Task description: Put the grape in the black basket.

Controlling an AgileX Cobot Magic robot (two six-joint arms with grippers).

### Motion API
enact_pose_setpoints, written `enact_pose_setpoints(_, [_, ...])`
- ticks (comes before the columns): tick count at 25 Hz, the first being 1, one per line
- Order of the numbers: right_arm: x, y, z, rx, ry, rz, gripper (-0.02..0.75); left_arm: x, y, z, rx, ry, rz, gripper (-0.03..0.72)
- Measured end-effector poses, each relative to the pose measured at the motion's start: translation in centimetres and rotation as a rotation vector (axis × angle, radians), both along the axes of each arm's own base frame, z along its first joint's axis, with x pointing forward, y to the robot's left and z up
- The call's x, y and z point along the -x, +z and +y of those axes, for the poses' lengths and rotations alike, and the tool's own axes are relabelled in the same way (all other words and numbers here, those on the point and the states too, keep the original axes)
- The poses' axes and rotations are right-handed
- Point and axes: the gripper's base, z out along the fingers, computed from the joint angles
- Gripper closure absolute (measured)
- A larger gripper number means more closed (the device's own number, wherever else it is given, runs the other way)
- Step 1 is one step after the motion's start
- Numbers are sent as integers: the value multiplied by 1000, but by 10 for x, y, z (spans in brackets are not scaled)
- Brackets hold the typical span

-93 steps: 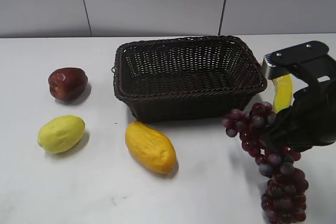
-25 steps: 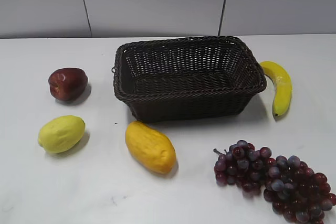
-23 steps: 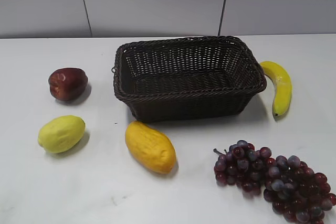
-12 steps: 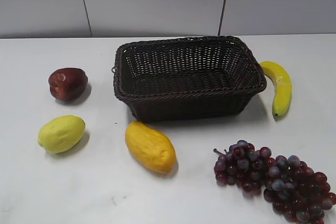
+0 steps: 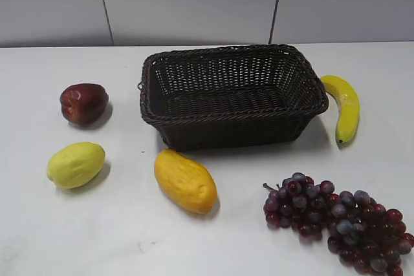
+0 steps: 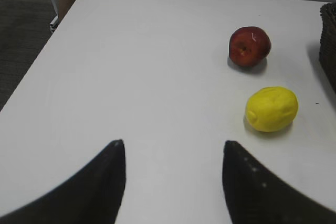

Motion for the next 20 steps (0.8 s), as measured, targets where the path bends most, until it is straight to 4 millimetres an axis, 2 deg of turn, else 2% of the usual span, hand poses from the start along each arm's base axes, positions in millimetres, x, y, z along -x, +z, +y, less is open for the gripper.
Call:
enact_pose_setpoints(7, [-1, 0, 0, 3, -2, 6, 146, 0, 0, 0, 0, 0, 0, 136])
enact_pose_setpoints(9, [-9, 0, 0, 7, -3, 56, 146, 0, 0, 0, 0, 0, 0, 136])
enact_pose_setpoints(16, [-63, 9, 4, 11, 7, 398, 147, 0, 0, 0, 0, 0, 0, 136])
enact_pose_setpoints(20, [-99, 15, 15, -16, 109, 580, 147, 0, 0, 0, 0, 0, 0, 136])
